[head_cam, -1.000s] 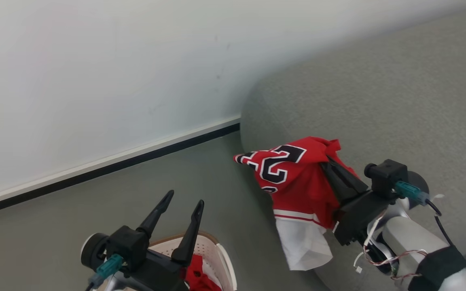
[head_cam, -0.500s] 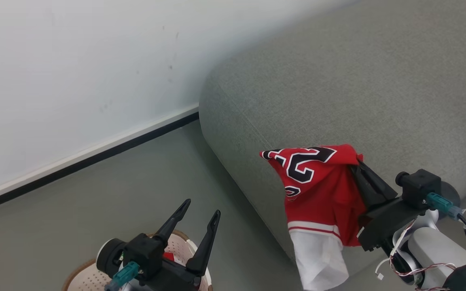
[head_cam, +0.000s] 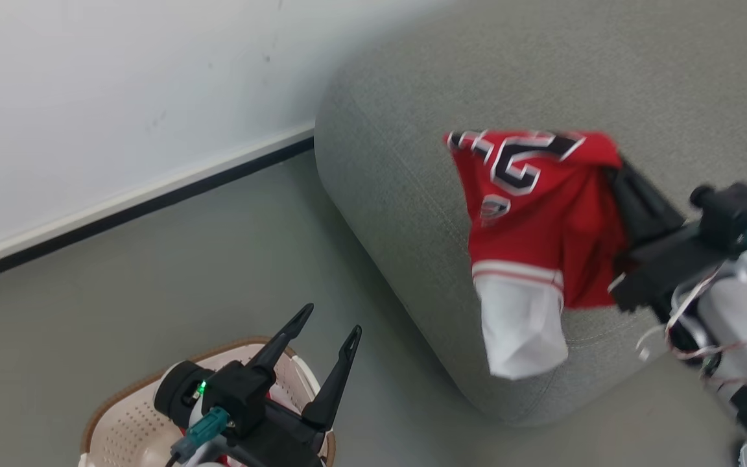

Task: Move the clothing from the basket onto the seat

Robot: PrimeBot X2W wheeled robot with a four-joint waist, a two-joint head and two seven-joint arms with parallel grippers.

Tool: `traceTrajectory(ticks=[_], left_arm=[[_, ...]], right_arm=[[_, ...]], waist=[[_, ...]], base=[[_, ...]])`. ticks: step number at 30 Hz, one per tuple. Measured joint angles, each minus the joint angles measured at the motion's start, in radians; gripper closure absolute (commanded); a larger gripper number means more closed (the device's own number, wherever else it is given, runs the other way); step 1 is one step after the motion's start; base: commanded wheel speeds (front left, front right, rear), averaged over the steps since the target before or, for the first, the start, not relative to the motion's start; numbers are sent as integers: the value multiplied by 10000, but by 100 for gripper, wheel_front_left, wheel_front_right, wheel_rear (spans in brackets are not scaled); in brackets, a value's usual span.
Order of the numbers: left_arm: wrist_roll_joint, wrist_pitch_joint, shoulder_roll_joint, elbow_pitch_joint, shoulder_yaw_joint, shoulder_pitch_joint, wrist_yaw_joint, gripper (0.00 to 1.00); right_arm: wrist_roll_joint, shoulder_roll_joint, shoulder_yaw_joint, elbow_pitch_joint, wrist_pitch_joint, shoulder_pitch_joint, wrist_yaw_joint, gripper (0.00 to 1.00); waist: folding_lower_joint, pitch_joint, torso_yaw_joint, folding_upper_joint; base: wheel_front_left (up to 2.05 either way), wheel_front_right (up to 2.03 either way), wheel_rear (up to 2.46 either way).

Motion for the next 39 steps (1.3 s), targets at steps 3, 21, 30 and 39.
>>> traceTrajectory(ticks=[3,21,30,39], left_arm=[[73,92,86,-236,2,-137,0,0],[623,779,453,-1948,-15,-1395,-6,0],[794,1101,779,-2621,-94,-1621,-79,0],[1041,1313,907,-2897,-94,-1855,-84,0]], right_arm=[[-2,-199,-263,301,-4,-746,182,100],[426,-1448,-2232,2782,-42,-4798,472,100],[184,-1762,-2623,3958,-42,-5386,-81,100],[240,-978,-2583,4907,-42,-5347,-378,100]], waist=[[0,267,86,0],[2,2528,932,1],[1,3697,1627,1],[0,4556,1966,1]], base=[[0,0,0],[0,0,0],[0,0,0],[0,0,0]])
